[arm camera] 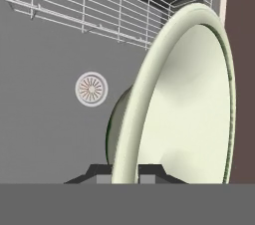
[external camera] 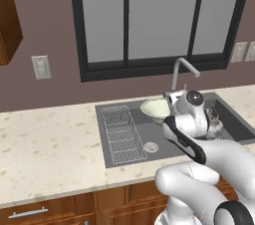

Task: Place the bowl in the left basin and the kettle in the right basin of the sink.

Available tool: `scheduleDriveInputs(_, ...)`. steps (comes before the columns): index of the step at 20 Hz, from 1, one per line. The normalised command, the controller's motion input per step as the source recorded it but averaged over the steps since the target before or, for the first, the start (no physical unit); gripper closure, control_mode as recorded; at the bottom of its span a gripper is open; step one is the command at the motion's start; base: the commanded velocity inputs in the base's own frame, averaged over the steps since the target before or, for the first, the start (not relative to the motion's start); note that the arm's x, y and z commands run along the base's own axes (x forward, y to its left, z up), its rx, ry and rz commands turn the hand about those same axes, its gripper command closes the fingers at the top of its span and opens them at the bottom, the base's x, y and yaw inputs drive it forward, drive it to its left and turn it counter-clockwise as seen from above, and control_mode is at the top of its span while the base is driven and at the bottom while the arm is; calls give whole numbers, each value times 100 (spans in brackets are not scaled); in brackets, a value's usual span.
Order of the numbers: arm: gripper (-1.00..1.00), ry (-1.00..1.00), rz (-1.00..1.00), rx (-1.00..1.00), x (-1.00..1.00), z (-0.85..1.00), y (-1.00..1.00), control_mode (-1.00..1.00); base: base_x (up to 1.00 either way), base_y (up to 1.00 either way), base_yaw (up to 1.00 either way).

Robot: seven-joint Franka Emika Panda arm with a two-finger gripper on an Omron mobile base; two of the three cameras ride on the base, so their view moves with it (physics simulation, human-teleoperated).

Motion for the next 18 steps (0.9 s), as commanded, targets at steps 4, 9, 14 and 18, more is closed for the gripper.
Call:
scheduleDriveInputs(4, 100, 0, 0, 0, 28, -36, 0, -100, 0, 0, 0)
scheduleDriveInputs(9, 100, 1, 0, 1, 7, -23, -4, -100, 0, 0, 0)
scheduleDriveInputs(14, 100, 0, 0, 0, 10, -32, -9, -100, 0, 0, 0)
scheduleDriveInputs(18, 100, 0, 0, 0, 21, -37, -8, -100, 0, 0, 0)
